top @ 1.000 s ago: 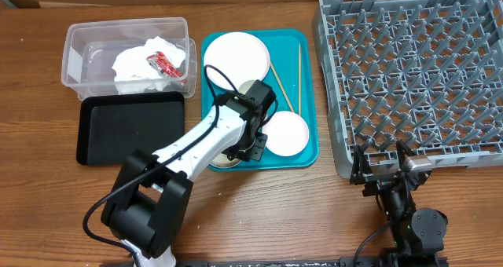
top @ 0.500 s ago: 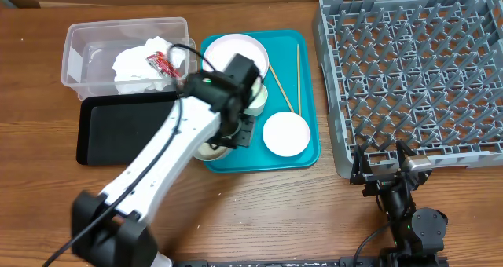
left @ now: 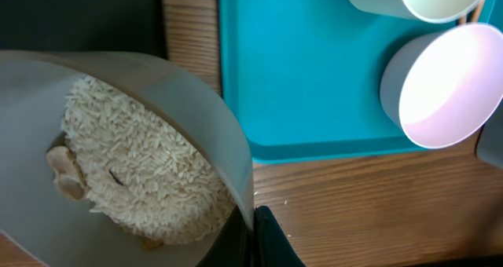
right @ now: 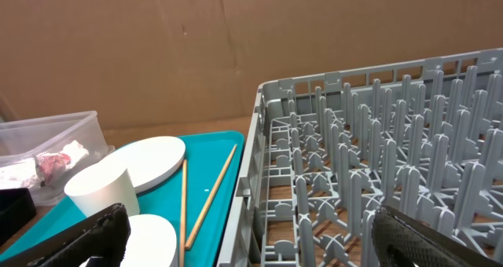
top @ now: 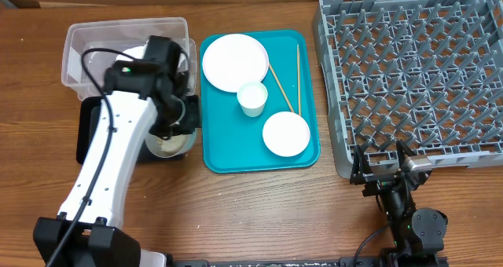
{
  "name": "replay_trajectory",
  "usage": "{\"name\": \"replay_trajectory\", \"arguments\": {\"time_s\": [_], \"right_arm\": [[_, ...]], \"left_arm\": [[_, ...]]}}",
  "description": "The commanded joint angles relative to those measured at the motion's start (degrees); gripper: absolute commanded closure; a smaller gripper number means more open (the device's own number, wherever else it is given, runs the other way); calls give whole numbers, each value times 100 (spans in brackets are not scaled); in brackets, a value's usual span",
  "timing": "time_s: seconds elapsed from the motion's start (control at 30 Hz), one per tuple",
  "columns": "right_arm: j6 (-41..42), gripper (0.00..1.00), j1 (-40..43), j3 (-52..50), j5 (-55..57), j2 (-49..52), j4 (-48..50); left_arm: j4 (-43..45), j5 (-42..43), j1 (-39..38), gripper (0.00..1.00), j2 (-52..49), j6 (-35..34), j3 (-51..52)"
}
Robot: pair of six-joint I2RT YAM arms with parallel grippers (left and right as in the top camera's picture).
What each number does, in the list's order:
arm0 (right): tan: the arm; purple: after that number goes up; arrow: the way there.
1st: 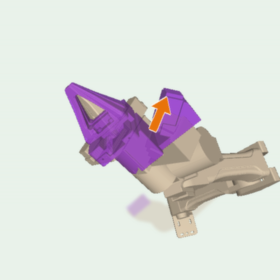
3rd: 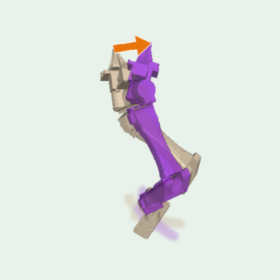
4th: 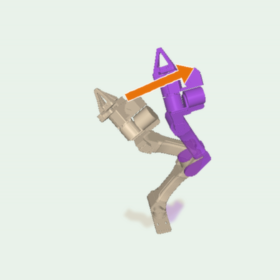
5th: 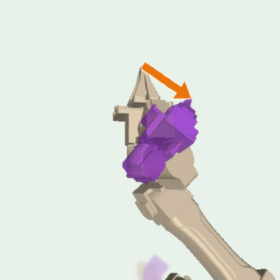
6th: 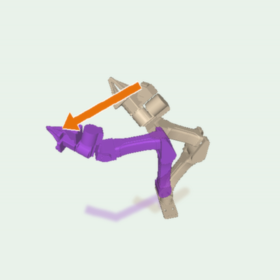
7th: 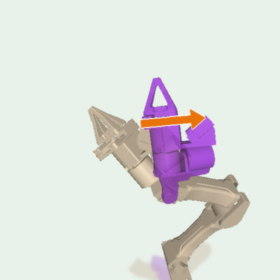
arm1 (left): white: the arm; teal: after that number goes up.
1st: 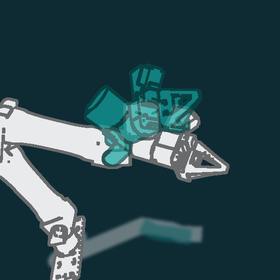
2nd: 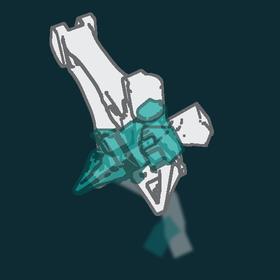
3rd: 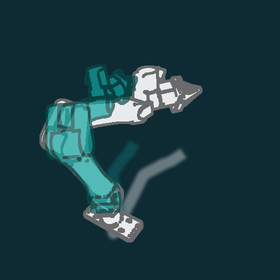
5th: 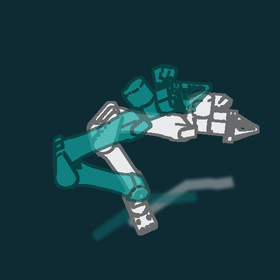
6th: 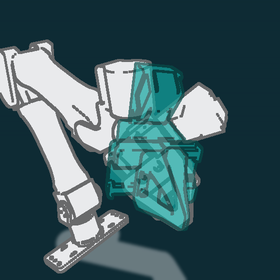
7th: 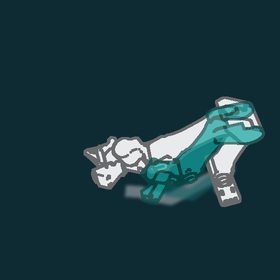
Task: Sort waste into correct bins and load items into the dishwasher
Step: 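Carry the rice bowl left and tip the rice onto the black tray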
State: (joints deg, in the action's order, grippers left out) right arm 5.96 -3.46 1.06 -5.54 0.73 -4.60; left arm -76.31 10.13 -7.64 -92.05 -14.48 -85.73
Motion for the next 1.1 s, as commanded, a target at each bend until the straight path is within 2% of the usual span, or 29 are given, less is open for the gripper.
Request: {"name": "replay_trajectory", "arguments": {"time_s": [0.0, 0.2, 0.3, 0.5, 0.7, 1.07], "right_arm": [[9, 0, -37, -59, 33, -57, 24], [9, 0, -37, -59, 33, -57, 24], [9, 0, -37, -59, 33, -57, 24], [9, 0, -37, -59, 33, -57, 24], [9, 0, -37, -59, 33, -57, 24], [9, 0, -37, -59, 33, -57, 24]], "left_arm": [[50, 472, 518, 96, 98, 498, 155], [522, 1381, 1475, 96, 96, 1099, 789], [1005, 2295, 2094, 96, 87, 1526, 1241], [1982, 3689, 2933, 96, 33, 1727, 1722], [2433, 4505, 3440, 96, -166, 1731, 1749], [2496, 6470, 3965, 96, -1117, 2098, 1749]]}}
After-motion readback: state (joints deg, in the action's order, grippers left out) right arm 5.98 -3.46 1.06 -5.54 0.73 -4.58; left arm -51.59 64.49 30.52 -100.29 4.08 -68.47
